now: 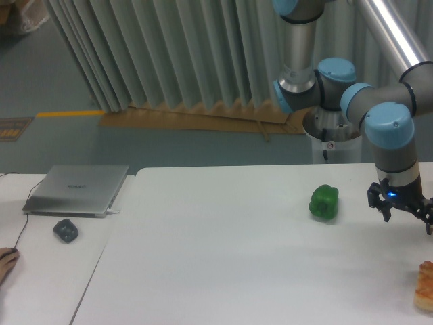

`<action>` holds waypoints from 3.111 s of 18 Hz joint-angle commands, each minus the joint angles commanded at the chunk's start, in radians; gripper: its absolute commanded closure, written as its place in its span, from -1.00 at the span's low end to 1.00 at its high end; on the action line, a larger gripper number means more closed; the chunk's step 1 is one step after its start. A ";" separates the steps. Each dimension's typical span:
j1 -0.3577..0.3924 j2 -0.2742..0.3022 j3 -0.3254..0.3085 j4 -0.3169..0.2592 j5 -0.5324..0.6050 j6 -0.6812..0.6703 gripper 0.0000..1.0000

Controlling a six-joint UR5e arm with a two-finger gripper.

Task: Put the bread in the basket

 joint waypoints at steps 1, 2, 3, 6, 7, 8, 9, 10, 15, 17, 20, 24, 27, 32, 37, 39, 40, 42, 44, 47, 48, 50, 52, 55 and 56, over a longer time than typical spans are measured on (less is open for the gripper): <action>0.000 0.002 0.000 0.000 -0.002 0.003 -1.00; 0.000 0.002 0.000 0.000 -0.002 0.002 -1.00; 0.000 0.000 0.000 0.000 -0.002 0.000 -1.00; 0.003 -0.011 0.009 0.003 0.003 -0.046 -1.00; 0.003 -0.015 0.009 0.005 0.006 -0.048 -1.00; 0.003 -0.020 0.011 0.005 0.006 -0.049 -1.00; 0.003 -0.034 0.024 0.006 0.008 -0.058 -1.00; 0.003 -0.052 0.046 0.006 0.008 -0.061 -1.00; 0.006 -0.149 0.124 0.008 0.024 -0.081 -1.00; 0.006 -0.167 0.146 0.026 0.029 -0.081 -1.00; 0.011 -0.193 0.158 0.064 0.028 -0.083 -1.00; 0.012 -0.213 0.167 0.066 0.028 -0.084 -1.00; 0.012 -0.230 0.163 0.066 0.028 -0.087 -1.00; 0.011 -0.241 0.152 0.066 0.031 -0.103 -1.00; 0.012 -0.249 0.152 0.066 0.031 -0.103 -1.00; 0.012 -0.256 0.152 0.066 0.032 -0.103 -1.00; 0.012 -0.261 0.152 0.066 0.032 -0.104 -1.00; 0.012 -0.262 0.152 0.064 0.034 -0.103 -1.00; 0.012 -0.259 0.152 0.061 0.035 -0.104 -0.13; 0.014 -0.245 0.141 0.055 0.028 -0.103 0.45; 0.020 -0.235 0.138 0.055 0.026 -0.100 0.45; 0.021 -0.227 0.137 0.045 0.023 -0.100 0.49; 0.021 -0.227 0.137 0.034 0.025 -0.100 0.58; 0.028 -0.203 0.137 0.005 0.018 -0.097 0.58; 0.028 -0.192 0.137 -0.009 0.017 -0.092 0.58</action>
